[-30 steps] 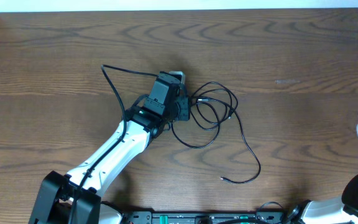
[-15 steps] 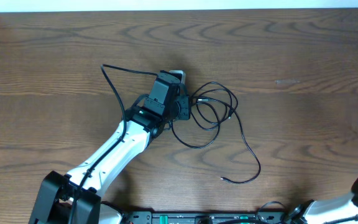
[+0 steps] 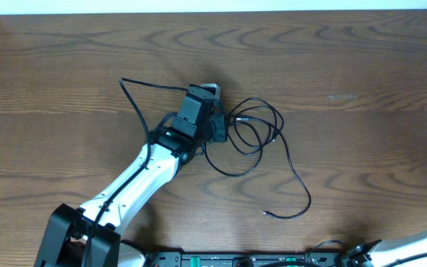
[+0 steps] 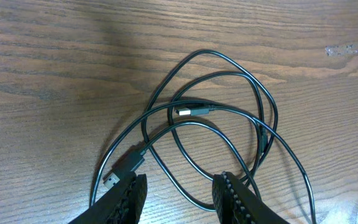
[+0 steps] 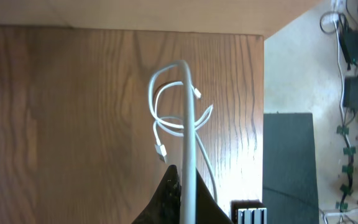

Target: Untangle cables

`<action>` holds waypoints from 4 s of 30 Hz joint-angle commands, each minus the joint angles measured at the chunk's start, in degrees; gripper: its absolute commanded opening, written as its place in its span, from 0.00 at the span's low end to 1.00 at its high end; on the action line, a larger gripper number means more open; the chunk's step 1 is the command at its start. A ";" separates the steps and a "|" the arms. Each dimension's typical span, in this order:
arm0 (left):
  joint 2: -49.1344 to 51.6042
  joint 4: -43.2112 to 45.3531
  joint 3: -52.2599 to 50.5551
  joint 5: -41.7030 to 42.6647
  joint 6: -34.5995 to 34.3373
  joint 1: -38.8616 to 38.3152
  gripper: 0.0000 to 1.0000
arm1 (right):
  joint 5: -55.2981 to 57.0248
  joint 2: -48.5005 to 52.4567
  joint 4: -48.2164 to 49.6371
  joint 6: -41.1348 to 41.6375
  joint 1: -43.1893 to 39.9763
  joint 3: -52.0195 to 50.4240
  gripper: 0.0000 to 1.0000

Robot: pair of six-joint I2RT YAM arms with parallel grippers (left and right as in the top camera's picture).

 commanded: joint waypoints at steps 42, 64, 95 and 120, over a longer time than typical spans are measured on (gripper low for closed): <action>-0.94 1.36 -0.61 -0.11 -0.46 0.09 0.40 | -5.62 5.49 45.97 -3.08 -13.79 -53.55 0.02; -0.94 1.38 -0.61 -0.13 0.15 0.09 0.40 | -9.55 -2.19 46.10 -3.43 -14.27 -53.51 0.44; -0.94 -0.39 -0.61 -0.09 1.25 0.09 0.40 | -11.32 -15.30 45.57 -5.62 -12.02 -53.51 0.88; -4.76 3.08 -0.50 -0.76 5.14 2.49 0.50 | -13.27 -25.51 45.68 -12.11 9.70 -53.51 0.99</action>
